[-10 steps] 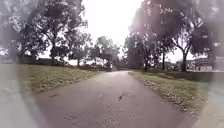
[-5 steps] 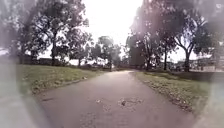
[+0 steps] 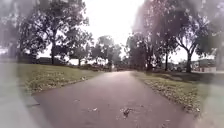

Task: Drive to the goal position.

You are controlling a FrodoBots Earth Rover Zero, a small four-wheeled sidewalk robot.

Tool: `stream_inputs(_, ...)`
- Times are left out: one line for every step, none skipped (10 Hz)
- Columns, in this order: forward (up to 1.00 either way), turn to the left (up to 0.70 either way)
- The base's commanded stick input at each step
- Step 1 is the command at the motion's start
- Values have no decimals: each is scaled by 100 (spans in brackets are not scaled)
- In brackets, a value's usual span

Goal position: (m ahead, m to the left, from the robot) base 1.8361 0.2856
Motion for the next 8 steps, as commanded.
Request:
stream_inputs(70,0)
stream_inputs(70,0)
stream_inputs(70,0)
stream_inputs(70,0)
stream_inputs(70,0)
stream_inputs(70,0)
stream_inputs(70,0)
stream_inputs(70,-27)
